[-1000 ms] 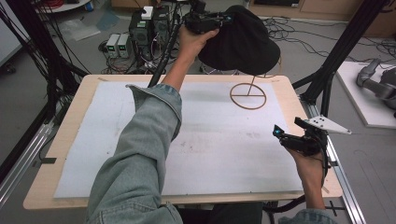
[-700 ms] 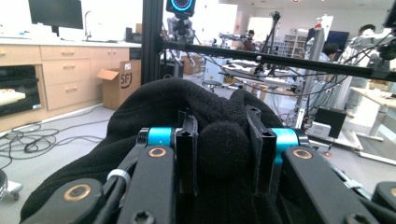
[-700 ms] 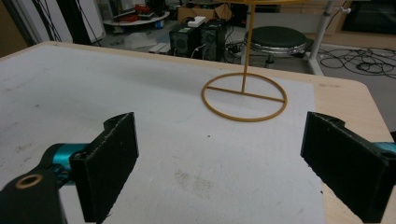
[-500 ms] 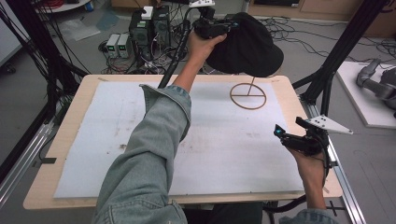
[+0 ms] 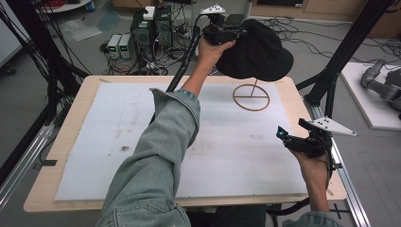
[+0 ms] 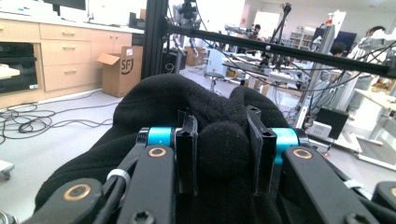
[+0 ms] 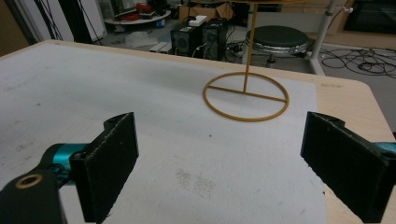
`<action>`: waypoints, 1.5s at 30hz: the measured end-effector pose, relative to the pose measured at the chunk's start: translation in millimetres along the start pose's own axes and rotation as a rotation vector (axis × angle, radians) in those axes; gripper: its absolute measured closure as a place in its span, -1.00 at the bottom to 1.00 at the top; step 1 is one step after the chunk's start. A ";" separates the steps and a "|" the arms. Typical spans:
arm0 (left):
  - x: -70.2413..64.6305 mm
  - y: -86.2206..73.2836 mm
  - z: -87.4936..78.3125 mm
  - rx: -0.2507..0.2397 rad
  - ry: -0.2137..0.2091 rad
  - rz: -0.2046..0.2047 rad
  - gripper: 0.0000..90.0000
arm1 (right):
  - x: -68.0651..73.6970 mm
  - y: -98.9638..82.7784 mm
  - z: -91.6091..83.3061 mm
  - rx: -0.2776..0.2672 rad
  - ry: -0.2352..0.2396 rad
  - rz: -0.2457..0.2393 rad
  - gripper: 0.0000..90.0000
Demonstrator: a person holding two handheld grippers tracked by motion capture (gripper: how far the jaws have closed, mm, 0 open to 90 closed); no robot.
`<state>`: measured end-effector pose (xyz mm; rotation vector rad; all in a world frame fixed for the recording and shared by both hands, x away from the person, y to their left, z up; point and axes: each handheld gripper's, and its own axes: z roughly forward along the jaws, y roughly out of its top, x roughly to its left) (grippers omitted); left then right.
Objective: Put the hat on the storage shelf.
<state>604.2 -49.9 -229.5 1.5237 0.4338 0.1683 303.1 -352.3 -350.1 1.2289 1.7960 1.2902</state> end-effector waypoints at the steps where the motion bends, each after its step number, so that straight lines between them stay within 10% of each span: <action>1: -0.6 -1.1 2.2 0.006 0.003 0.000 0.55 | 0.5 -0.1 0.0 0.006 0.002 0.005 -0.76; 16: -9.5 -13.8 28.9 0.069 0.028 0.049 0.55 | 0.4 1.3 -1.8 -0.002 0.000 -0.001 -0.76; 45: -6.5 -34.1 49.3 0.168 0.039 0.016 0.35 | -0.2 0.9 -1.0 -0.001 0.002 0.009 -0.76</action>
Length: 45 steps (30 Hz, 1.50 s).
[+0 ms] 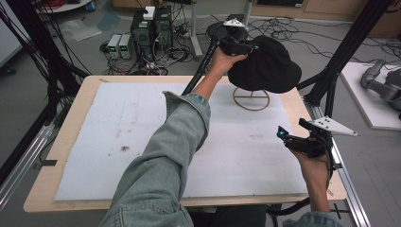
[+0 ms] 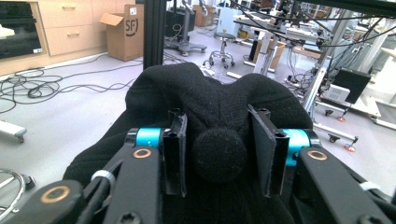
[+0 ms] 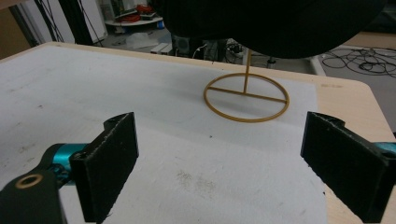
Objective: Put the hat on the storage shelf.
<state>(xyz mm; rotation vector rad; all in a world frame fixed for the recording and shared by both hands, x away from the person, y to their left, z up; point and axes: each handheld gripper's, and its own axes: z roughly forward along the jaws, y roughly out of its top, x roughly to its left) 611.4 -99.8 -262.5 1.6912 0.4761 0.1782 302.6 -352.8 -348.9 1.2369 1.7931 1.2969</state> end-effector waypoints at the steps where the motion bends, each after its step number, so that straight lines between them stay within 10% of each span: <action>1: 0.0 -0.1 0.2 0.003 0.000 0.002 0.35 | 0.0 0.0 0.0 0.000 0.000 0.000 -0.76; 22: 8.3 4.6 -29.9 -0.003 0.012 0.007 0.13 | 3.3 1.4 2.4 -0.002 0.004 -0.009 -0.76; 45: -2.8 3.1 -86.6 0.209 0.062 0.121 -0.09 | 11.3 6.2 12.1 0.003 0.030 -0.029 -0.76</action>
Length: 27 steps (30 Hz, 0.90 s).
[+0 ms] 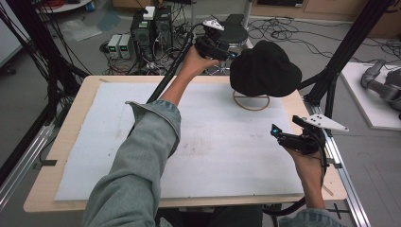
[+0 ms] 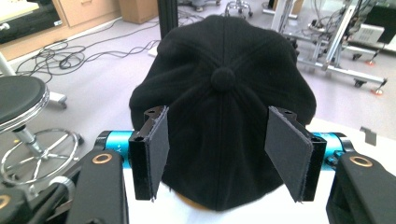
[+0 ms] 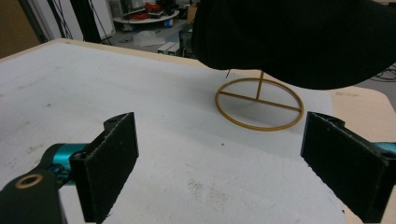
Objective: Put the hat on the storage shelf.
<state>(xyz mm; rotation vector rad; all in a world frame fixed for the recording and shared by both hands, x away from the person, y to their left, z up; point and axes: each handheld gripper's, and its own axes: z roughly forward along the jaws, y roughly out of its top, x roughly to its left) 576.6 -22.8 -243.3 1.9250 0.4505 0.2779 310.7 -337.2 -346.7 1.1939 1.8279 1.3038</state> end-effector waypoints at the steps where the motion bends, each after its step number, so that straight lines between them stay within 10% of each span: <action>1: -0.2 -0.6 -3.0 0.003 -0.003 -0.004 -0.09 | 0.6 0.0 0.9 0.005 -0.002 0.000 -0.76; 7: 0.6 -8.2 -29.6 -0.026 0.035 0.011 -0.09 | 0.6 0.1 2.0 0.005 -0.001 -0.002 -0.76; 18: 3.0 -28.8 -82.8 0.079 0.100 0.023 -0.14 | 4.8 1.8 5.8 0.008 0.007 -0.008 -0.76; 27: -9.7 -53.3 -138.2 0.022 0.151 0.055 -0.14 | 8.1 2.4 7.8 0.014 0.011 -0.018 -0.76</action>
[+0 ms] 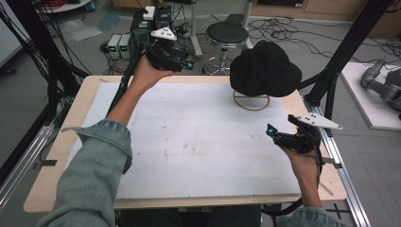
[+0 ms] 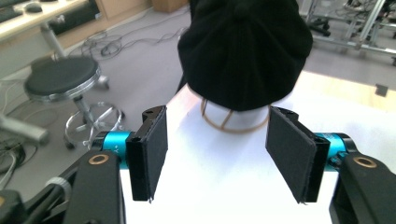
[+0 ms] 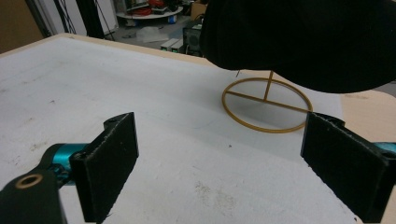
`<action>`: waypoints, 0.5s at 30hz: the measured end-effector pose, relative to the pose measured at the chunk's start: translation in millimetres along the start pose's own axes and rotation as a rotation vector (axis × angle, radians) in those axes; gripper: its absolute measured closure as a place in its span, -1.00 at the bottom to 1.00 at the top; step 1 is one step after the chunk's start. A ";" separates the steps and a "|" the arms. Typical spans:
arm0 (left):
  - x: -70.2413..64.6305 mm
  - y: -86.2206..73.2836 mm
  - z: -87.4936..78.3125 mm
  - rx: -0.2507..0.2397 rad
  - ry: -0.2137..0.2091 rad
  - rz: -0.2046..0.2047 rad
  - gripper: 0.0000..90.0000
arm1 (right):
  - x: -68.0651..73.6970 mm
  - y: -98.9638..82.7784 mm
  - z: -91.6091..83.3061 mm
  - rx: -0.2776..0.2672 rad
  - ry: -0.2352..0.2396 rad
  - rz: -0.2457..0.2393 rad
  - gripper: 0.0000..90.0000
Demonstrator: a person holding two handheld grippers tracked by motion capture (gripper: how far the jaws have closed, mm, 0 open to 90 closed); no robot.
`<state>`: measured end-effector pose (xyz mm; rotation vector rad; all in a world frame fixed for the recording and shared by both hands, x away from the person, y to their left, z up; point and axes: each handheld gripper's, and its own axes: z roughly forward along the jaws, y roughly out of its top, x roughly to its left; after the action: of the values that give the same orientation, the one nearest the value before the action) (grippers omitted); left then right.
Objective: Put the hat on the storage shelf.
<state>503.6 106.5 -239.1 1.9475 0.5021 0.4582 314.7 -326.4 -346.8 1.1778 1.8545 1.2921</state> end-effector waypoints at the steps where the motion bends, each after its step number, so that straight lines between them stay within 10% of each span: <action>1: -1.5 -4.3 -6.3 -0.023 0.002 0.001 -0.13 | 0.1 -0.1 0.2 0.001 0.000 0.000 -0.76; 15: -19.3 -69.2 -73.6 -0.048 0.063 -0.021 -0.15 | 6.6 -1.2 5.8 0.015 0.013 -0.014 -0.76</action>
<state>439.0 178.2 -274.6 1.8853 0.5465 0.5152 316.3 -318.2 -349.9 1.1650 1.8813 1.2836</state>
